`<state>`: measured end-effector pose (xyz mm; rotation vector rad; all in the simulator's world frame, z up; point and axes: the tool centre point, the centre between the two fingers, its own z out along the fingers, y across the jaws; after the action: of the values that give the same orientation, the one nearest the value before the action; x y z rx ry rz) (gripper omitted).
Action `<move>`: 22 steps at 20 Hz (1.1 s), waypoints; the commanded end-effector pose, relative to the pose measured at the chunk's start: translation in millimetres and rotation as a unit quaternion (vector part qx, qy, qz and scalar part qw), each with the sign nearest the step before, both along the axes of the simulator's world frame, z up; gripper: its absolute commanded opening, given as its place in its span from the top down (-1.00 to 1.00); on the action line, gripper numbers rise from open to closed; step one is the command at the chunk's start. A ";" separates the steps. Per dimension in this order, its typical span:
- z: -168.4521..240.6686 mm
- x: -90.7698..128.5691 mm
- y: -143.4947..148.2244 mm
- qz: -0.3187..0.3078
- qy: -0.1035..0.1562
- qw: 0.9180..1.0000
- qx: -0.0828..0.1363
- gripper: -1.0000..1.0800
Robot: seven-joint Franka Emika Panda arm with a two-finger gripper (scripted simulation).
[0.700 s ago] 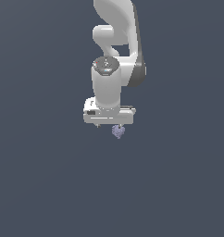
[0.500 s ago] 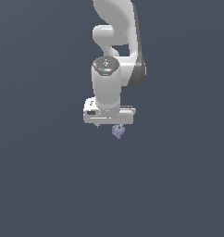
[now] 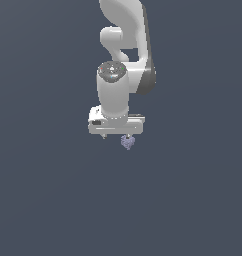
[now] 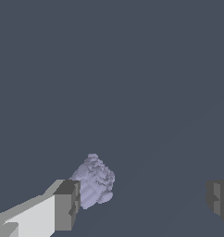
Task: Pick up the object and move it to a goal position.
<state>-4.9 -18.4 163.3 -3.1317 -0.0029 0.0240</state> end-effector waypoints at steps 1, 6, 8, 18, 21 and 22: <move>0.2 0.2 -0.2 0.000 0.000 1.000 0.000 -0.92; -2.6 -1.6 1.8 0.012 0.000 1.000 0.000 -0.92; -4.9 -3.1 3.3 0.023 0.000 1.000 -0.001 -0.92; -27.5 -18.9 19.1 0.129 -0.003 0.992 -0.003 -0.92; -37.3 -26.8 26.7 0.177 -0.004 0.984 -0.003 -0.92; -40.6 -29.7 29.4 0.194 -0.004 0.981 -0.003 -0.92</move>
<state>-30.4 7.0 127.7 -3.0957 -0.5334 0.0155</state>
